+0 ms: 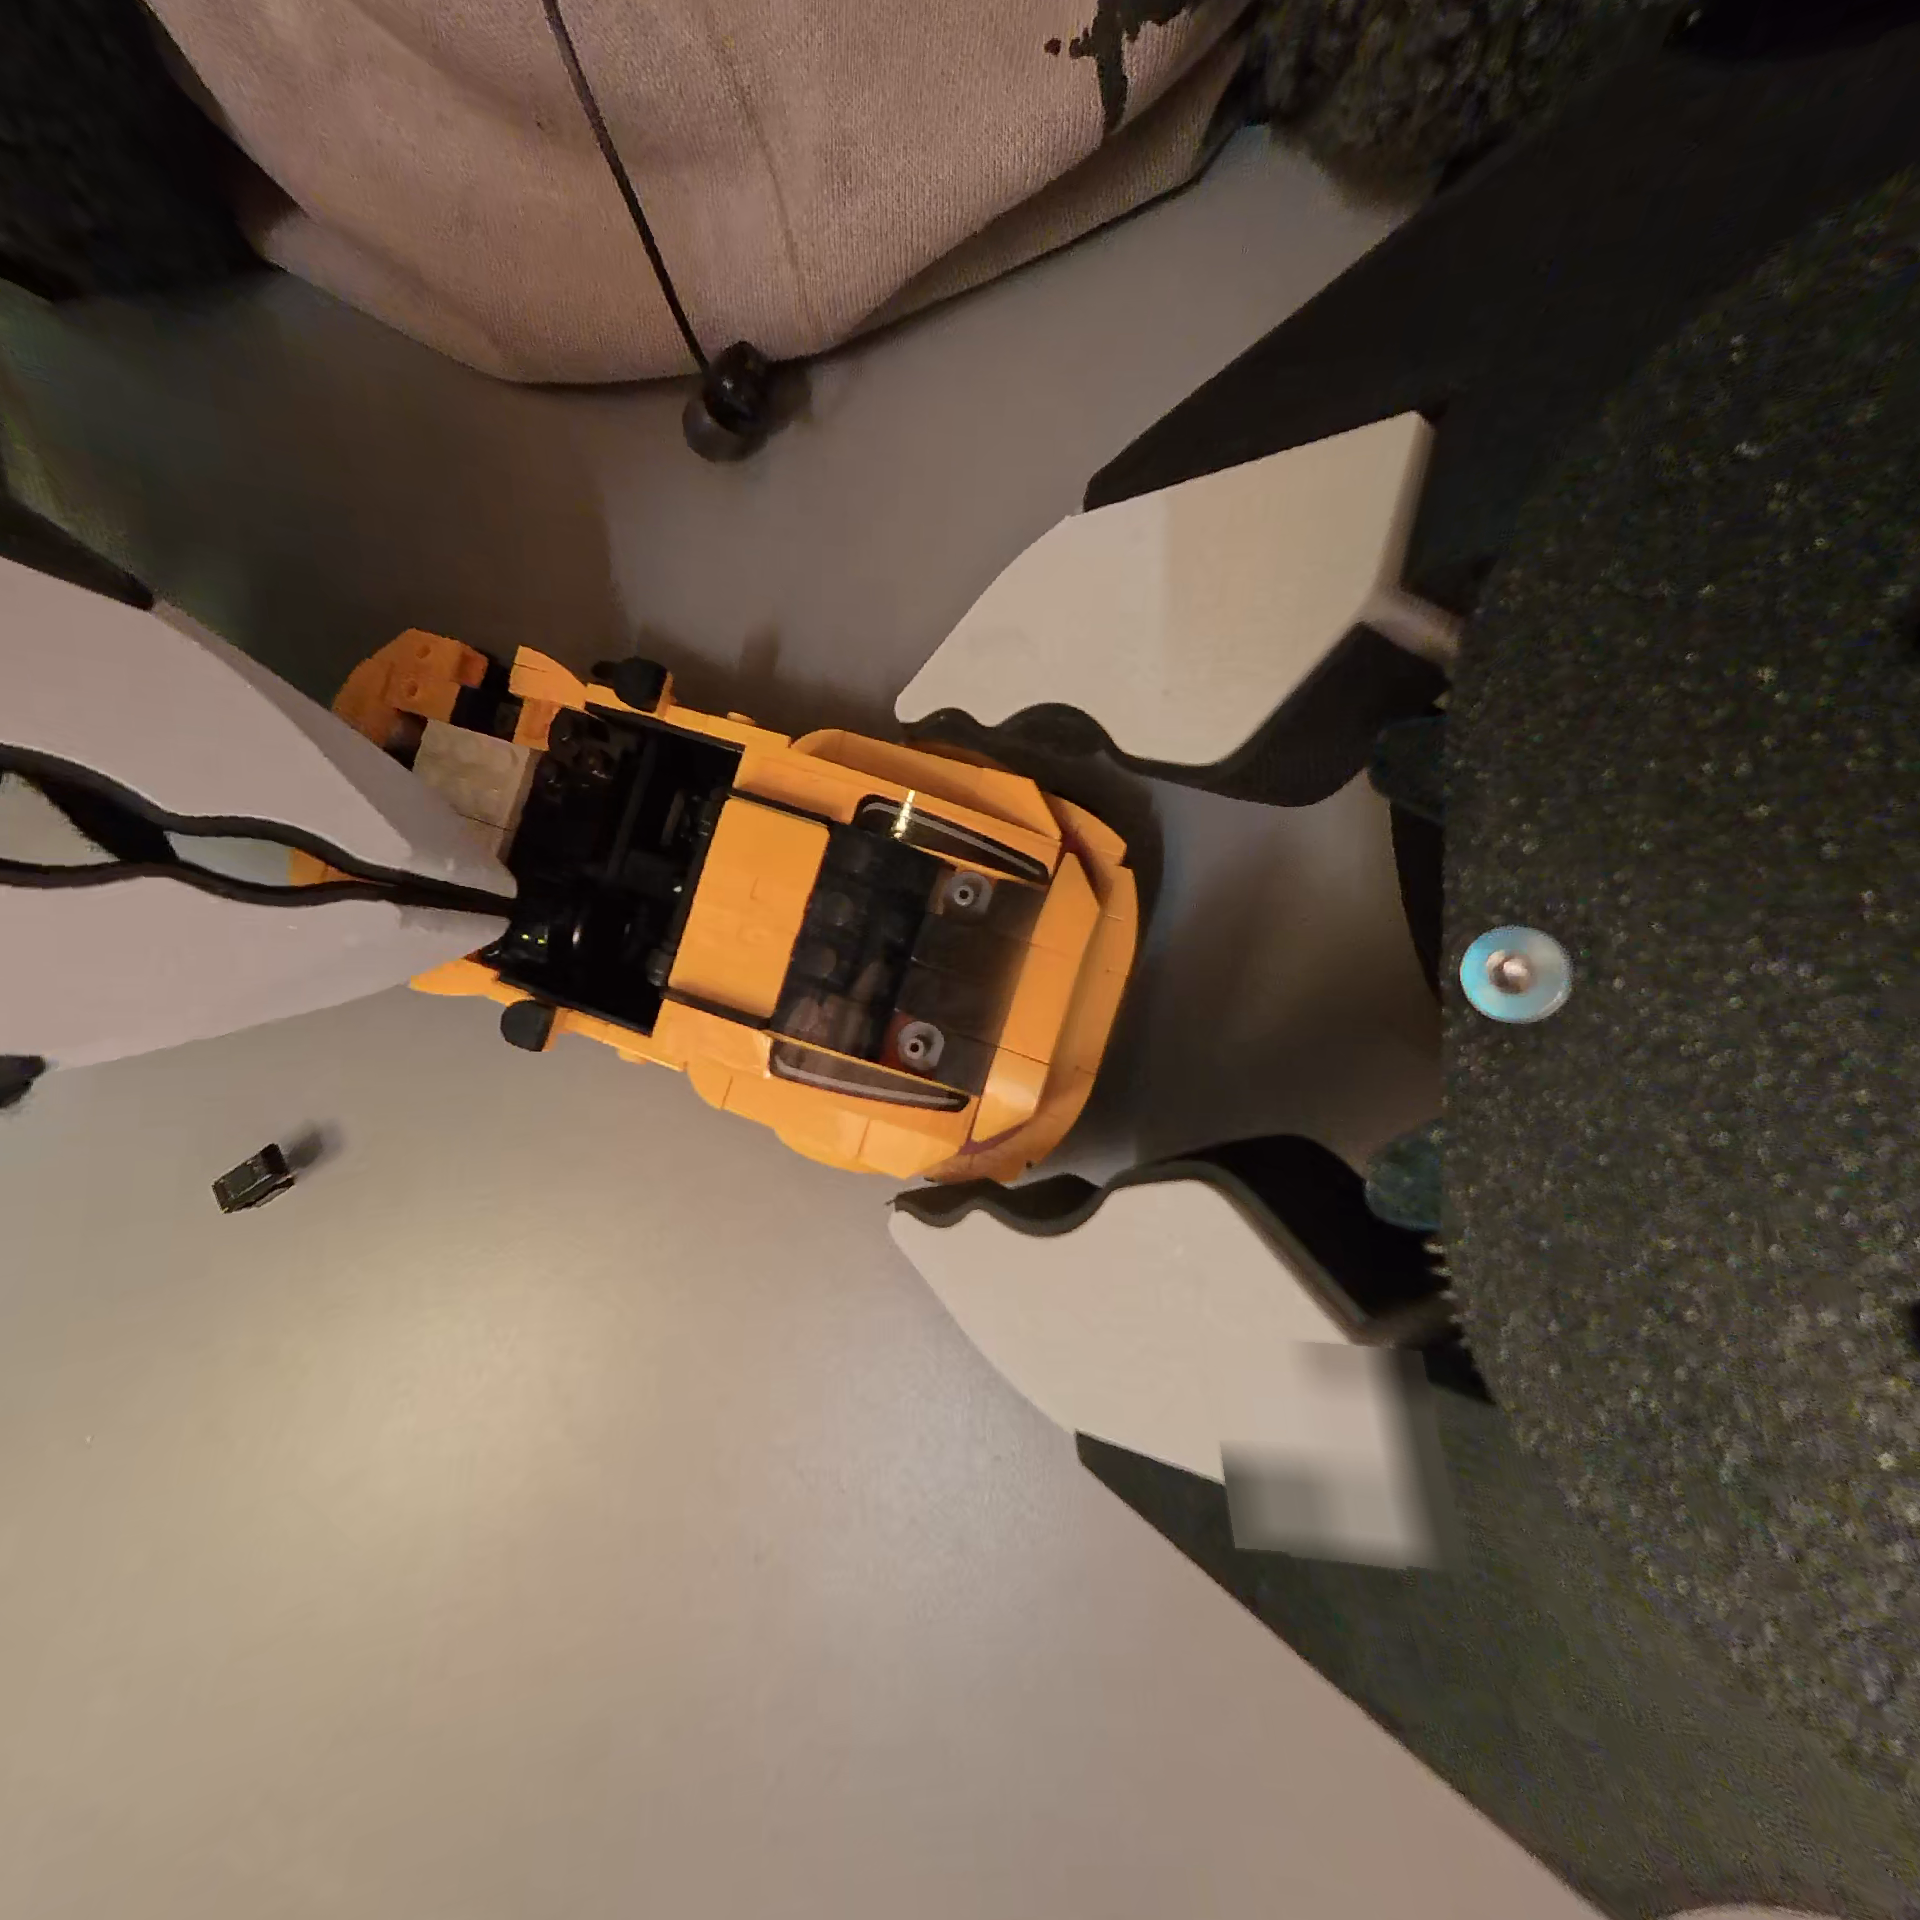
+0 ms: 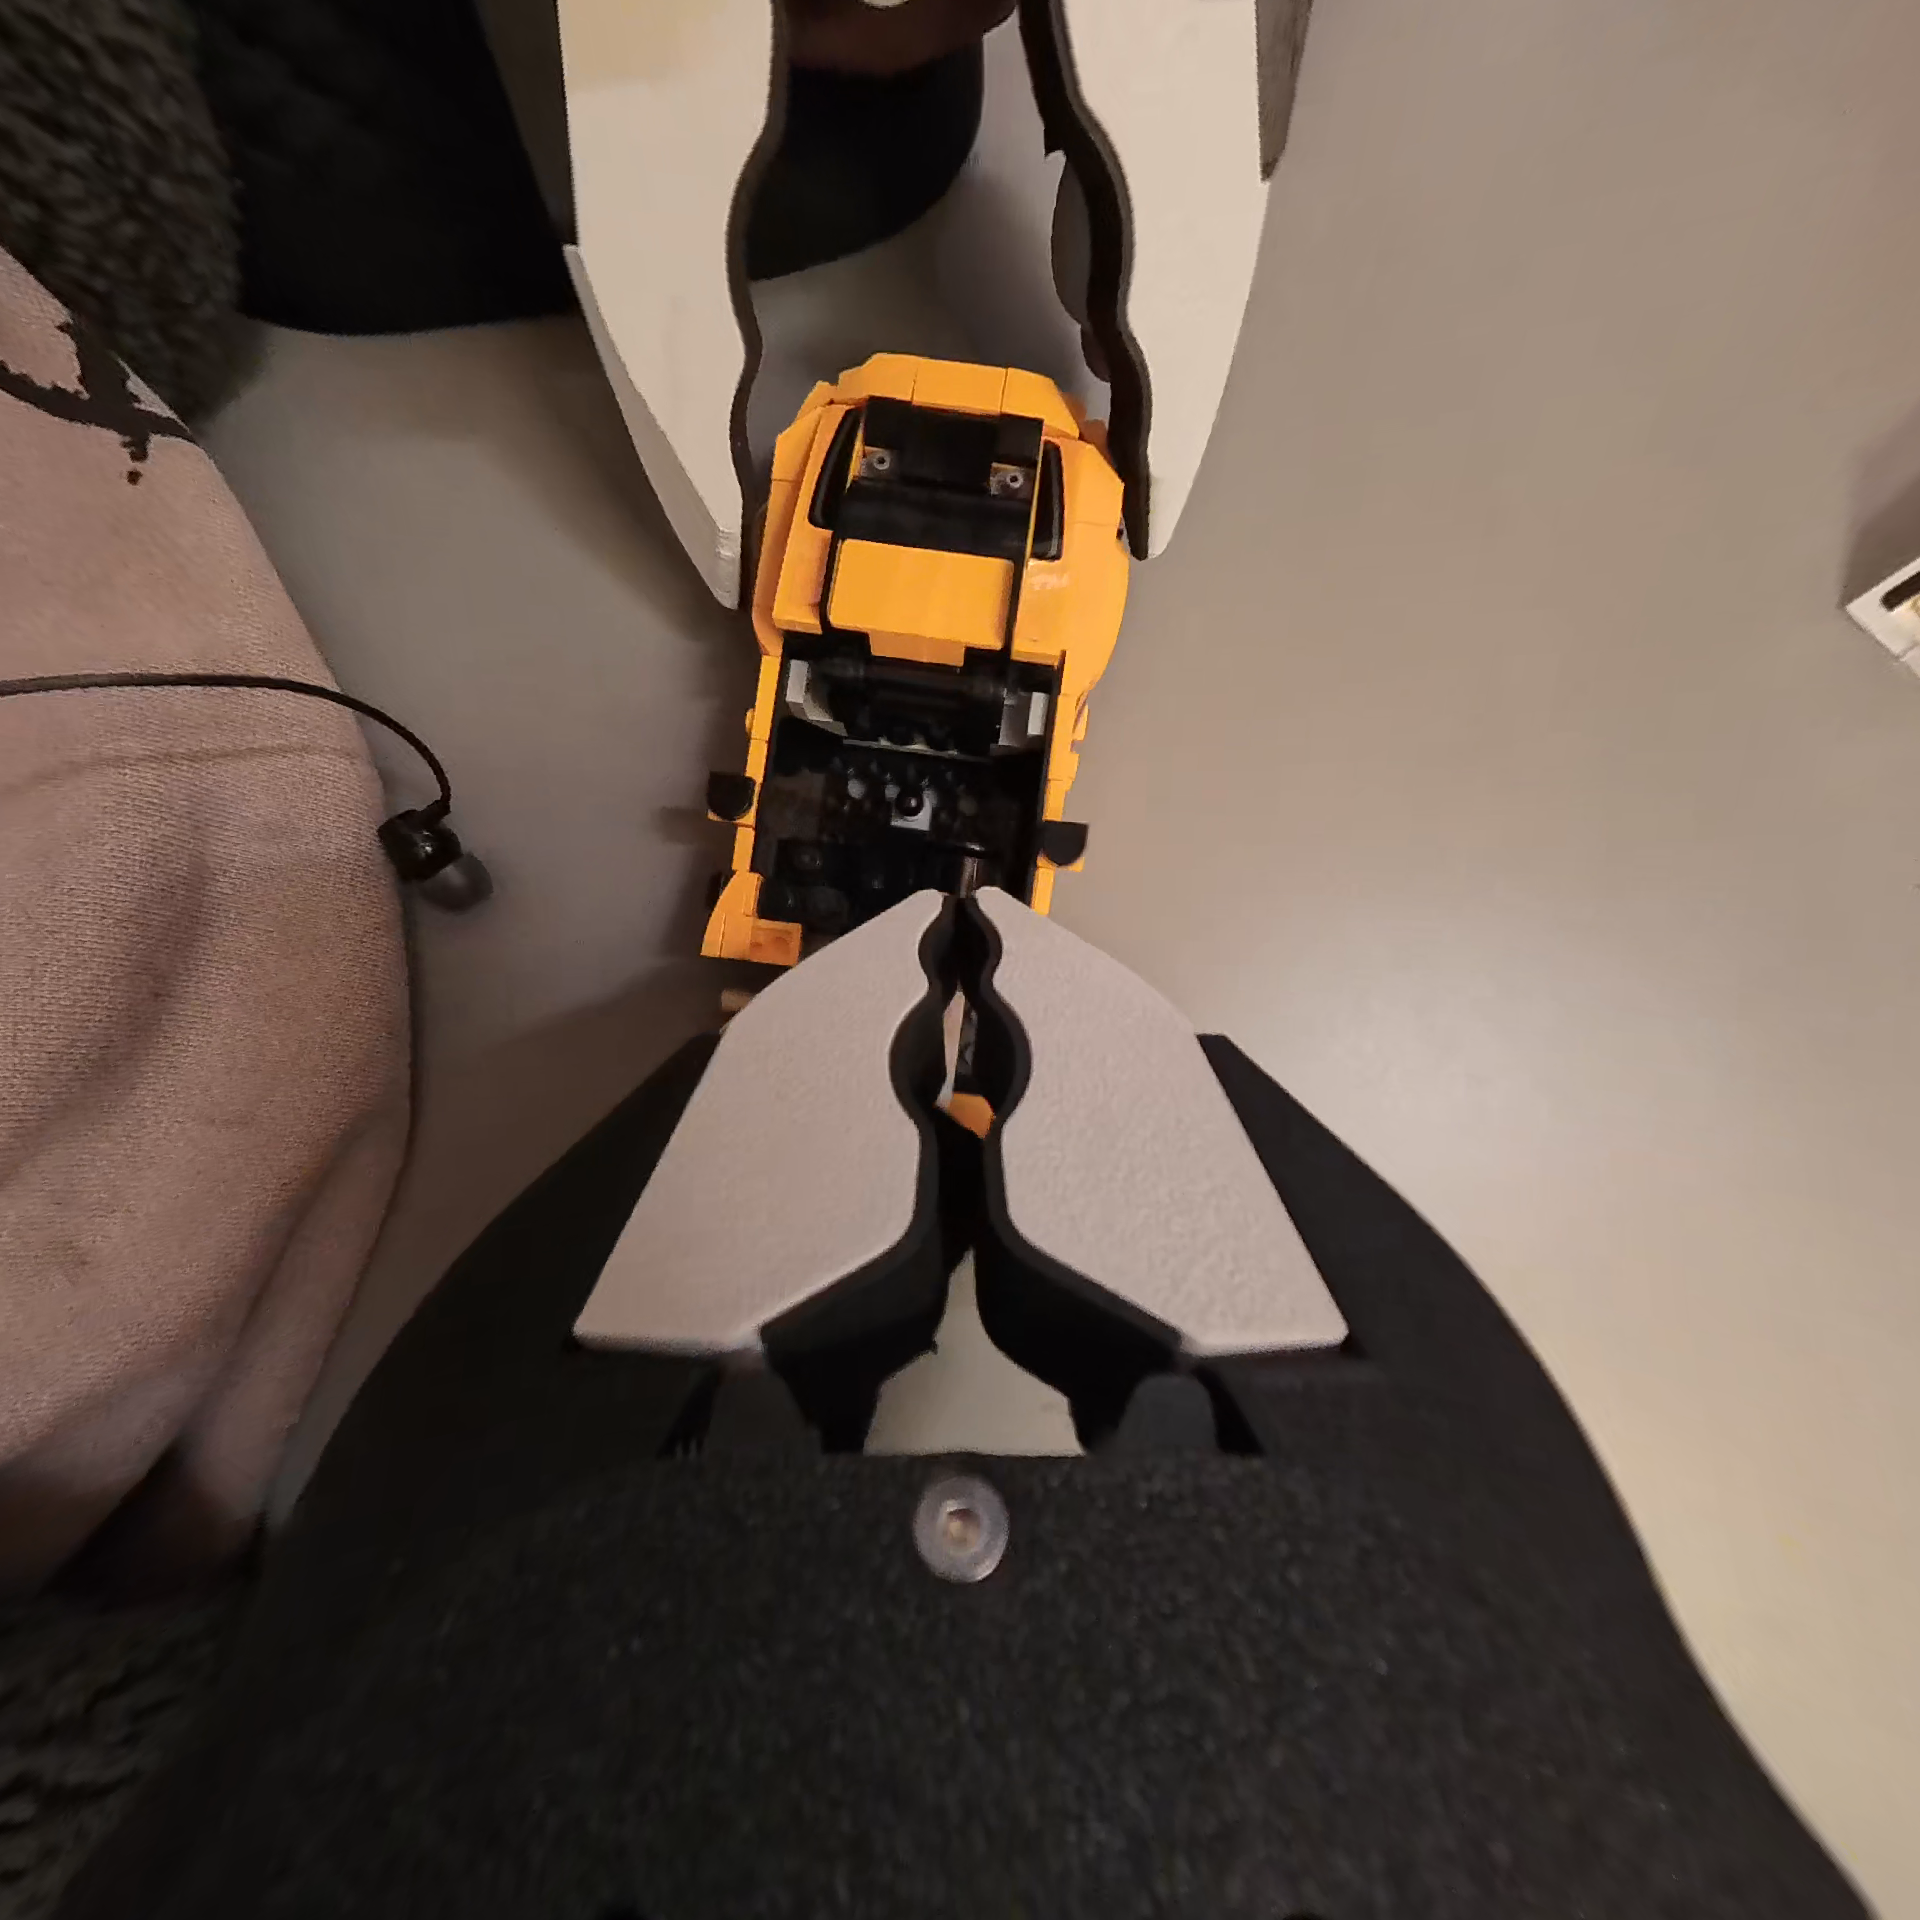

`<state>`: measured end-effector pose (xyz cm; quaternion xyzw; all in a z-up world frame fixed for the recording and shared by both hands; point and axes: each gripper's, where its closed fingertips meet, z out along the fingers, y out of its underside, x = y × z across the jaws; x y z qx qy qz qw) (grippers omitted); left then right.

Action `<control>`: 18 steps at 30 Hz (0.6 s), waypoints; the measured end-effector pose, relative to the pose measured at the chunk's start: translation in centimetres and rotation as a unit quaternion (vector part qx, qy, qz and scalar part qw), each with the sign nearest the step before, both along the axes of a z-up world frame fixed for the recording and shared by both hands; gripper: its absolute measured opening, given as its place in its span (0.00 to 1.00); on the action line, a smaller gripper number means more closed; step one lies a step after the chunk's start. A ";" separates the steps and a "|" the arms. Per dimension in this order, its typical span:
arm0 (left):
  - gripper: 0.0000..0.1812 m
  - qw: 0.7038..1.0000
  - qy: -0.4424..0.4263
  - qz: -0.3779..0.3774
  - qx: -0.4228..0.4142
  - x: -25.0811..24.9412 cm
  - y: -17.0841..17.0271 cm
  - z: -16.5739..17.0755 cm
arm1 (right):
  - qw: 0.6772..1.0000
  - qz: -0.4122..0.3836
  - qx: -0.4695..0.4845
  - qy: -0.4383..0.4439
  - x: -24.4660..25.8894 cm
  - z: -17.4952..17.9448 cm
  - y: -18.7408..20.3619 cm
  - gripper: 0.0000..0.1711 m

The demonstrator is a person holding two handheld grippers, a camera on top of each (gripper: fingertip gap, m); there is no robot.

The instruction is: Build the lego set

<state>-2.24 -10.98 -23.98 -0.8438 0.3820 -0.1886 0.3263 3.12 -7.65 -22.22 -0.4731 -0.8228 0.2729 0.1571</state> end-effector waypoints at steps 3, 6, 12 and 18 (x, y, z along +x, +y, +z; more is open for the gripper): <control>0.44 1.000 -0.001 0.000 0.000 0.0 0.0 0.0 | 1.000 -0.001 -0.008 -0.004 0.0 -0.1 0.0 0.00; 0.44 1.000 -0.001 0.000 0.000 0.0 0.0 0.0 | 1.000 0.001 -0.008 -0.007 0.1 -0.2 0.0 0.00; 0.44 1.000 -0.002 0.000 0.001 0.0 -0.1 -0.1 | 1.000 0.008 0.002 -0.003 0.0 -0.2 0.1 0.00; 0.44 1.000 -0.004 -0.002 0.001 0.0 0.0 0.0 | 0.999 -0.008 -0.018 0.037 -0.4 0.5 0.1 0.00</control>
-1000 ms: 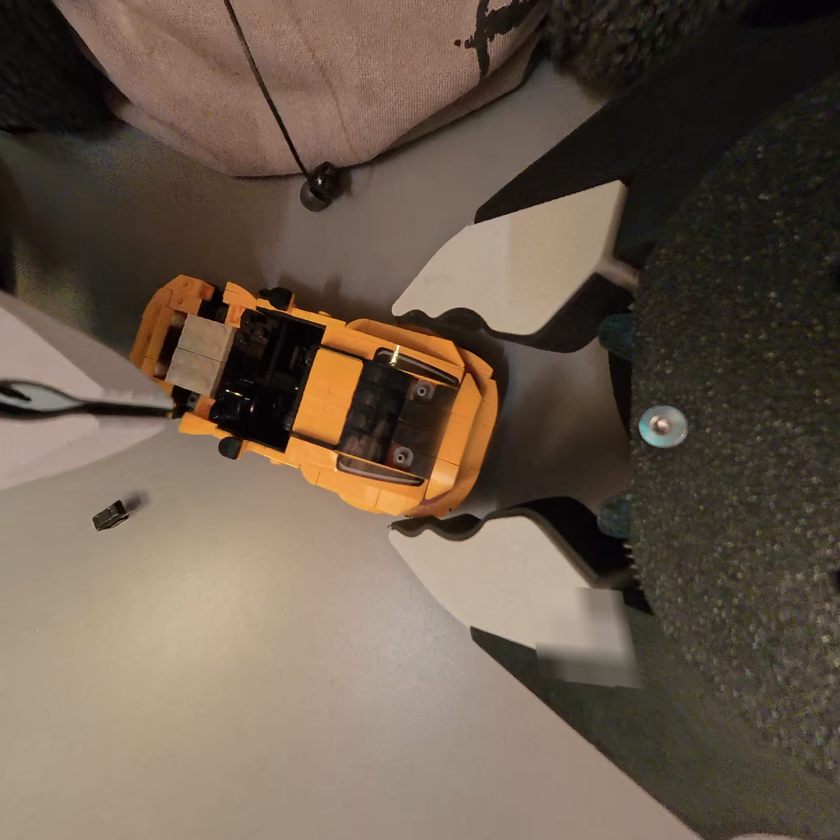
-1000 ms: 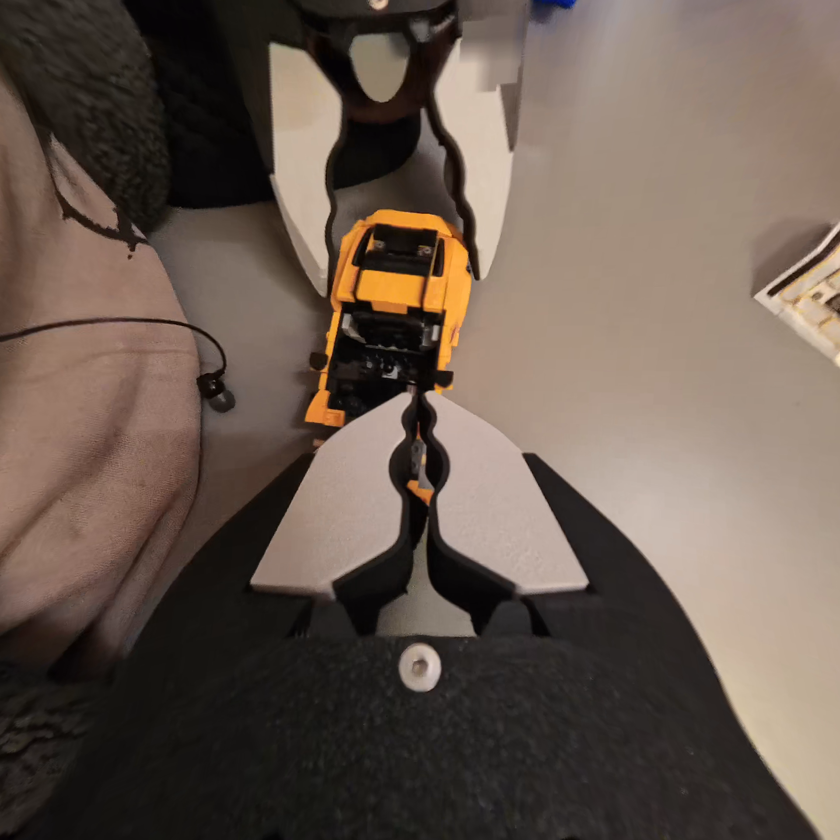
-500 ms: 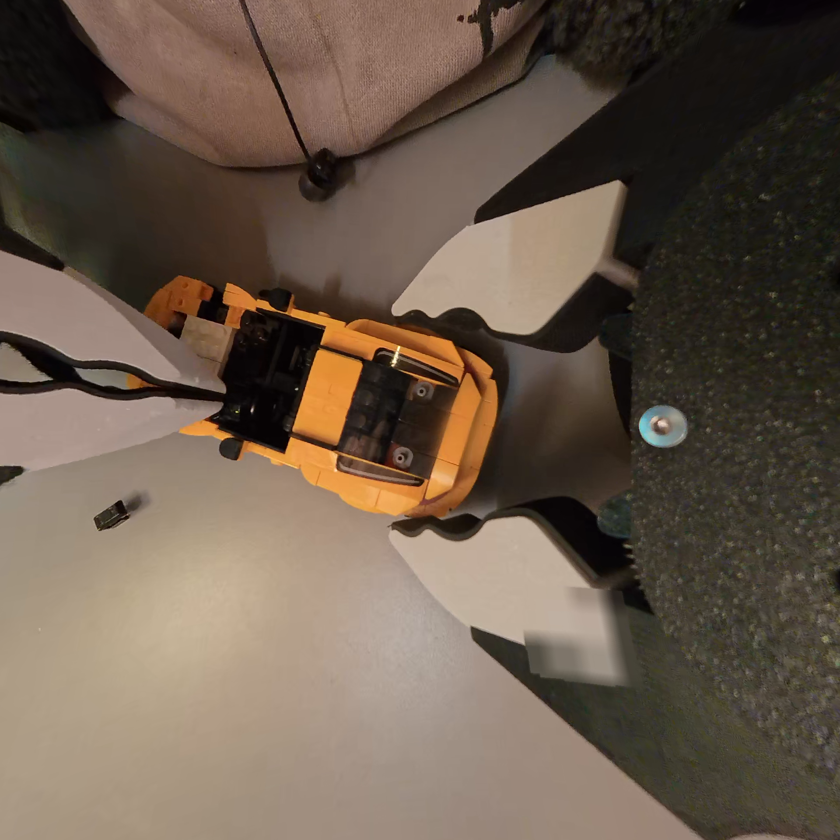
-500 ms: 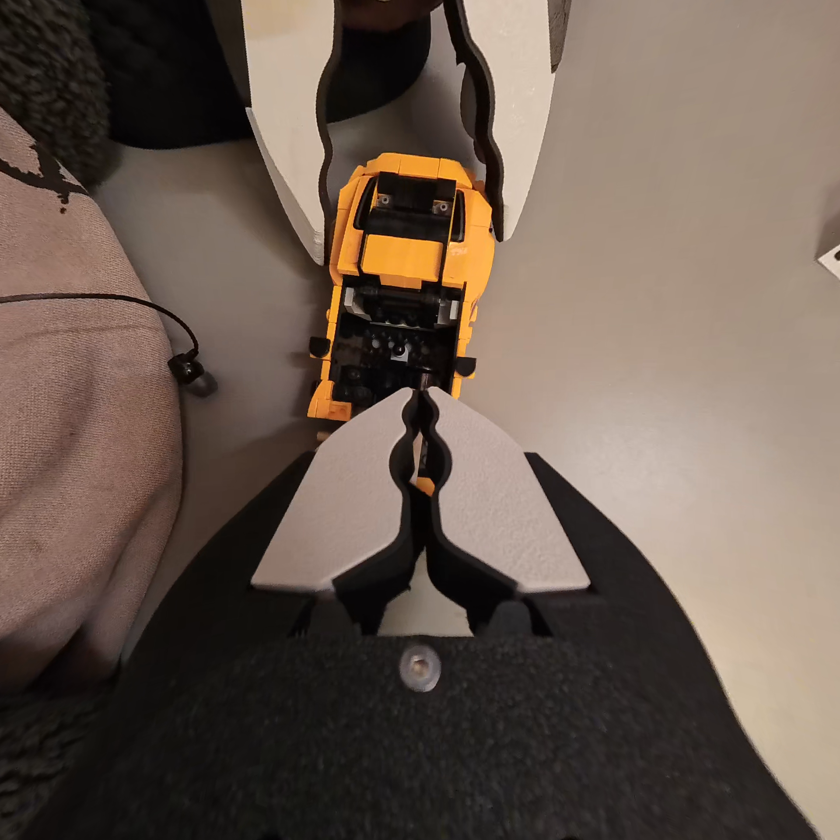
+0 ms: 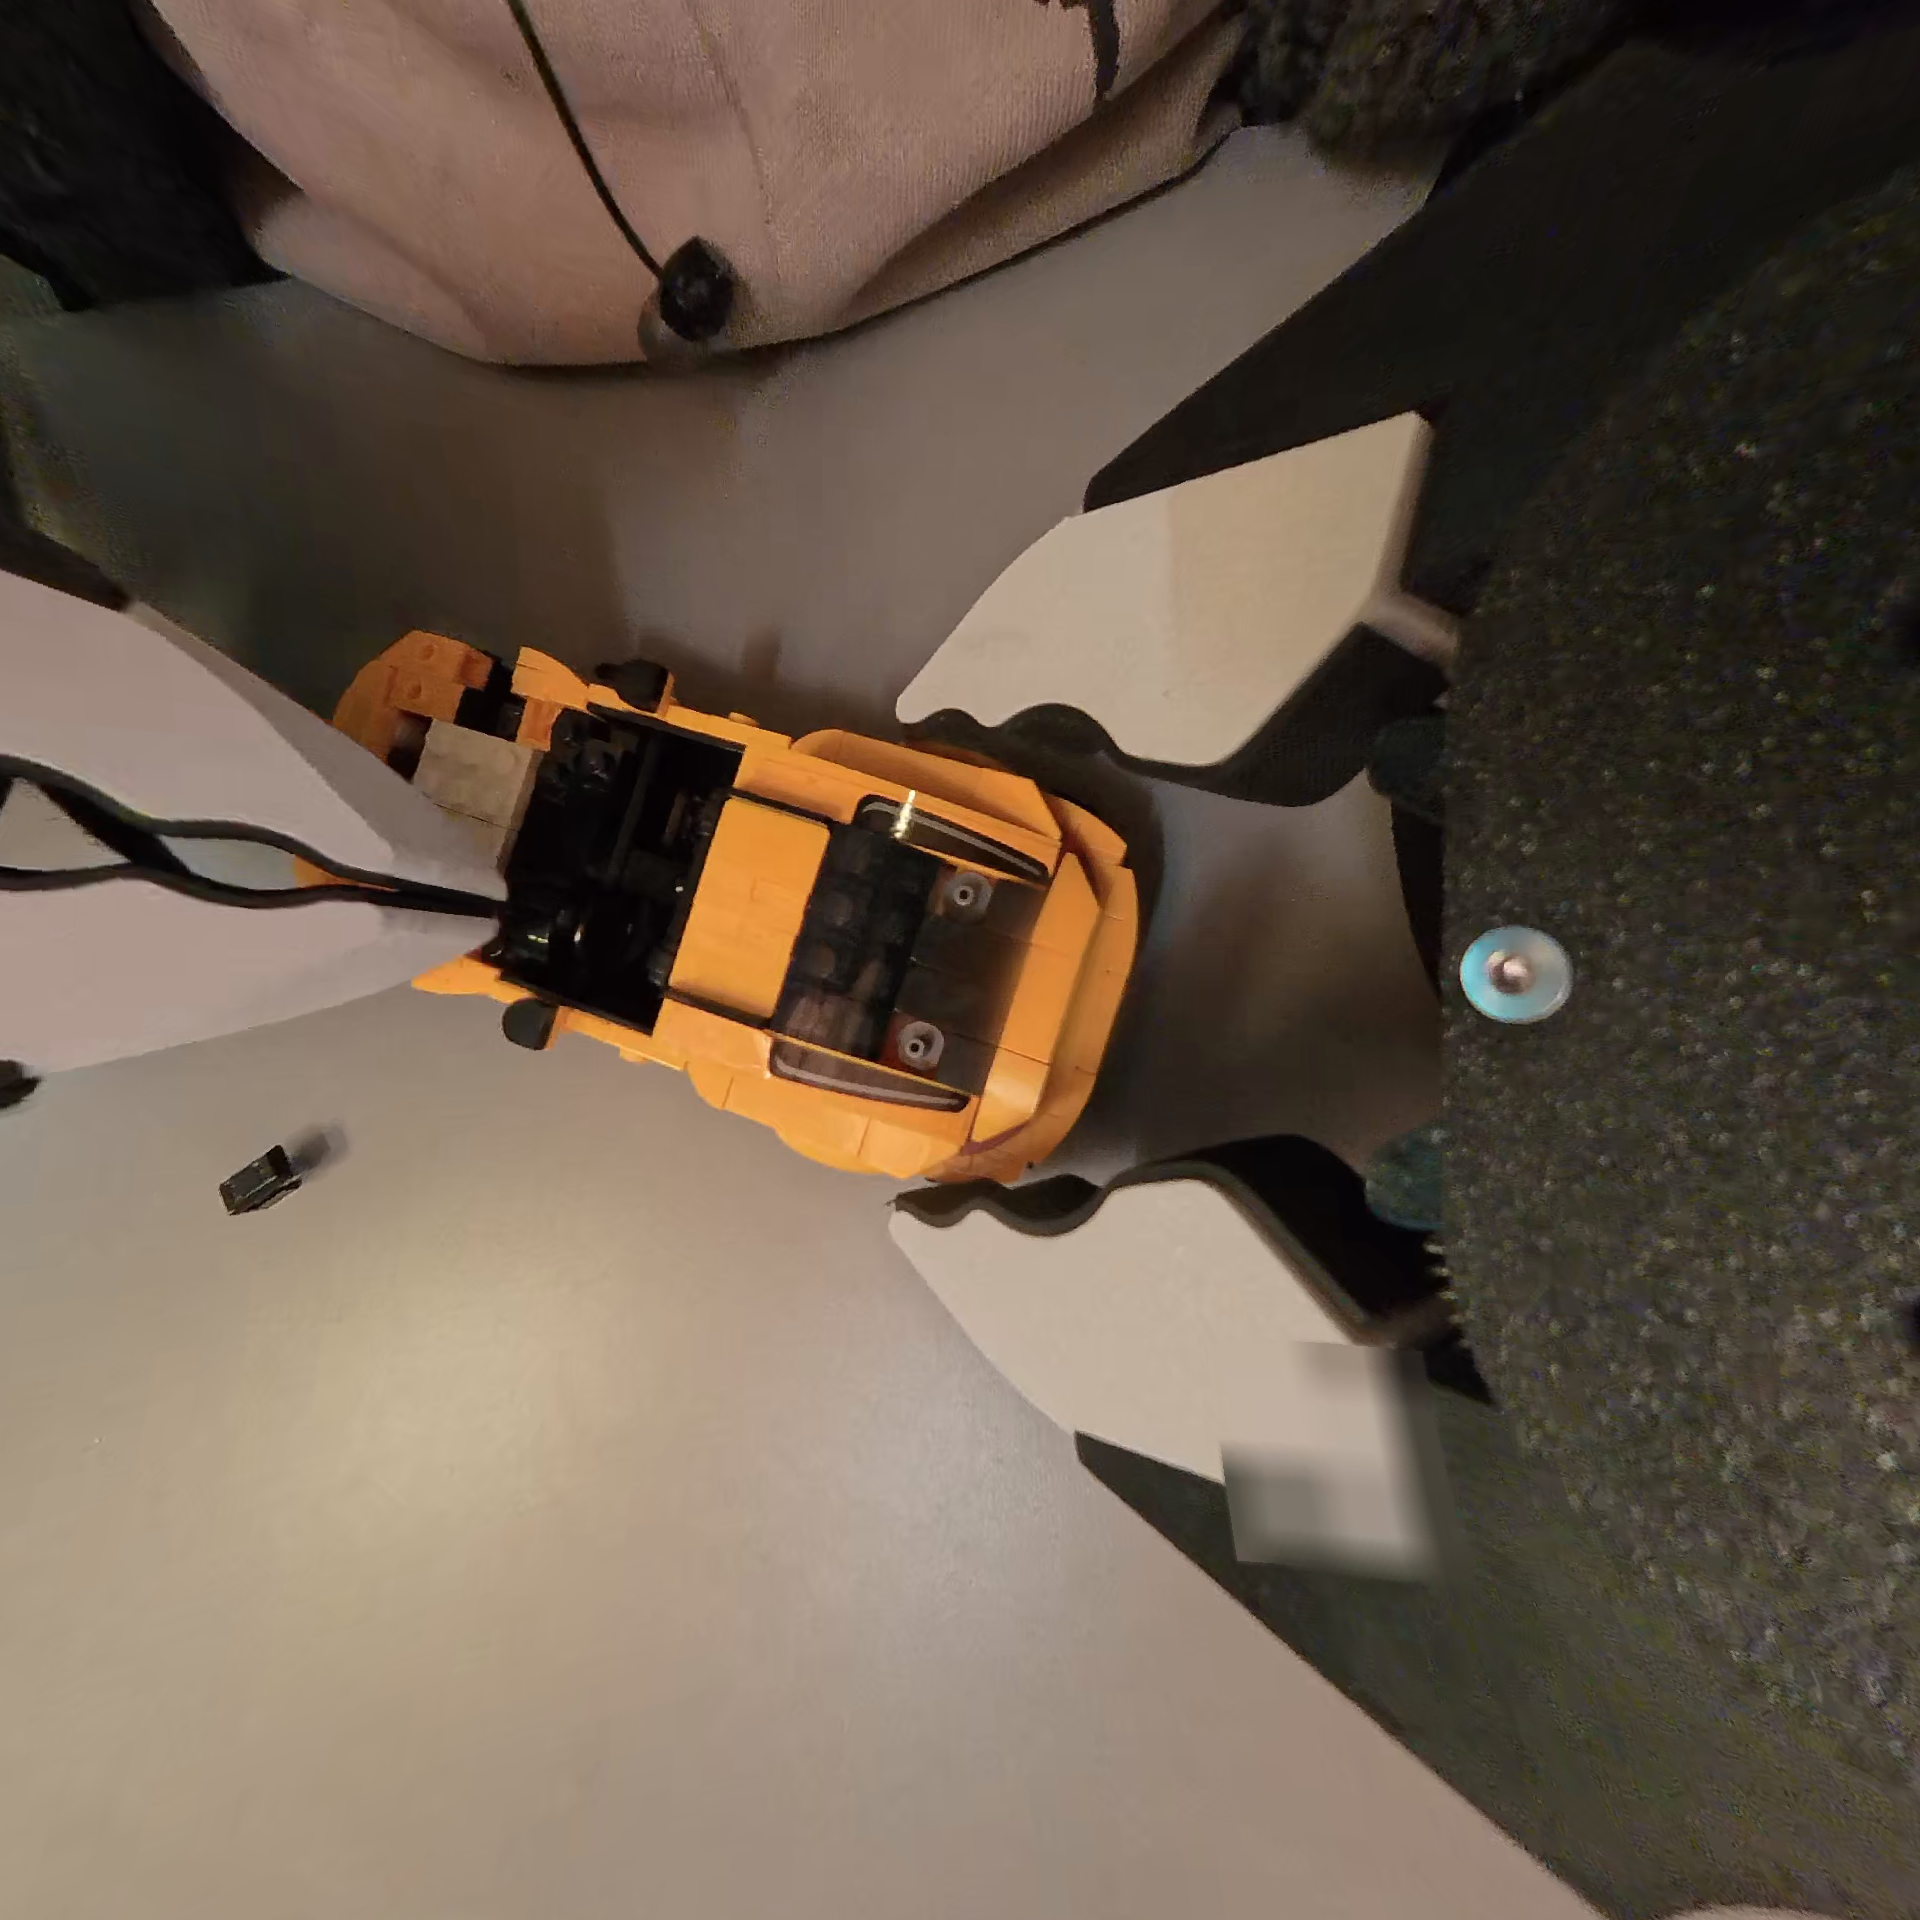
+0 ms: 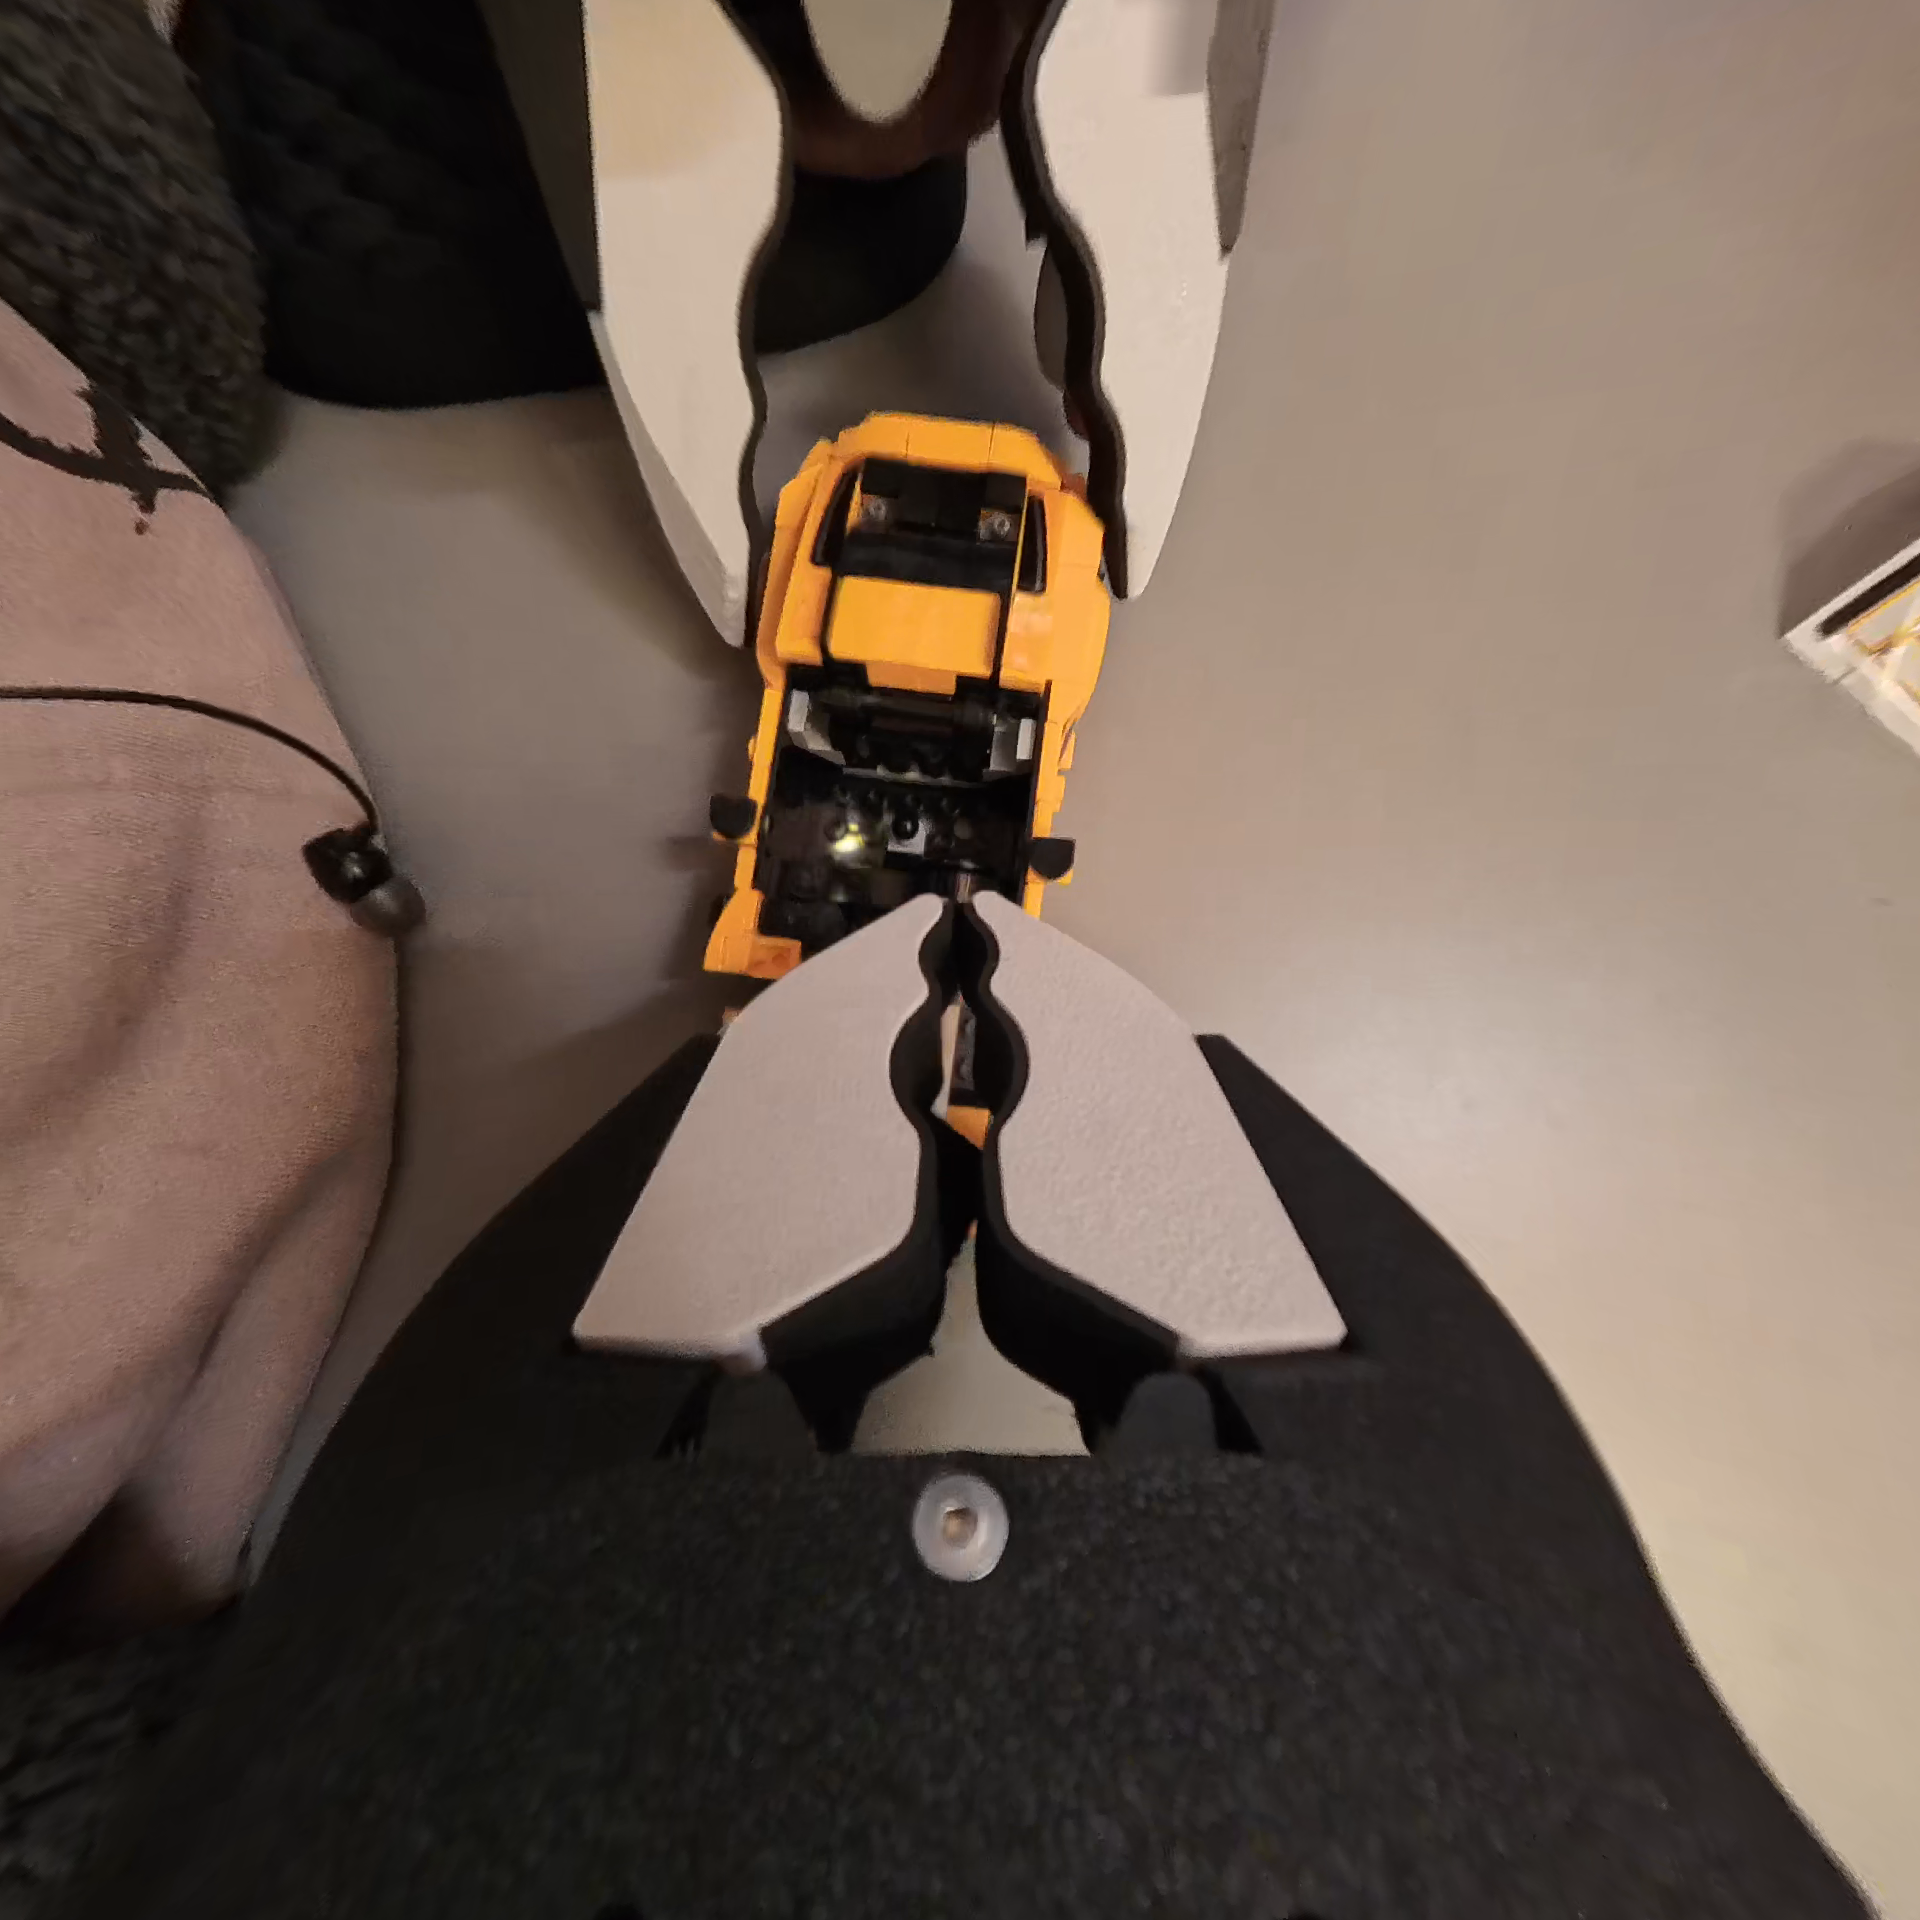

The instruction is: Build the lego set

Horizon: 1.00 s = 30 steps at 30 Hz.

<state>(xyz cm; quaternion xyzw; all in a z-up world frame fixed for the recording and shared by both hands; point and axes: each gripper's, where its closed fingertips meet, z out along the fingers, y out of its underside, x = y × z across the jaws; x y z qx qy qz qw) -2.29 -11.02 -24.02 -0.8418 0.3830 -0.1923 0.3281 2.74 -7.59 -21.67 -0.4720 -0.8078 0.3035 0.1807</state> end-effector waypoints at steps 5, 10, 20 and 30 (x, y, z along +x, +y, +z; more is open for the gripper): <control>0.44 1.000 -0.002 -0.009 0.005 0.1 0.1 0.0 | 0.998 -0.047 0.002 0.046 0.9 1.4 2.1 0.00; 0.44 0.999 0.000 -0.030 0.010 0.3 0.5 0.1 | 0.995 -0.072 -0.048 0.054 2.0 0.8 3.4 0.14; 0.44 0.993 0.016 -0.107 0.050 1.6 3.4 0.4 | 0.988 -0.005 -0.153 -0.024 3.6 -0.3 3.0 0.26; 0.36 0.987 0.088 0.056 0.120 -3.5 8.5 0.5 | 0.994 -0.012 -0.101 -0.037 4.0 -1.7 3.5 0.24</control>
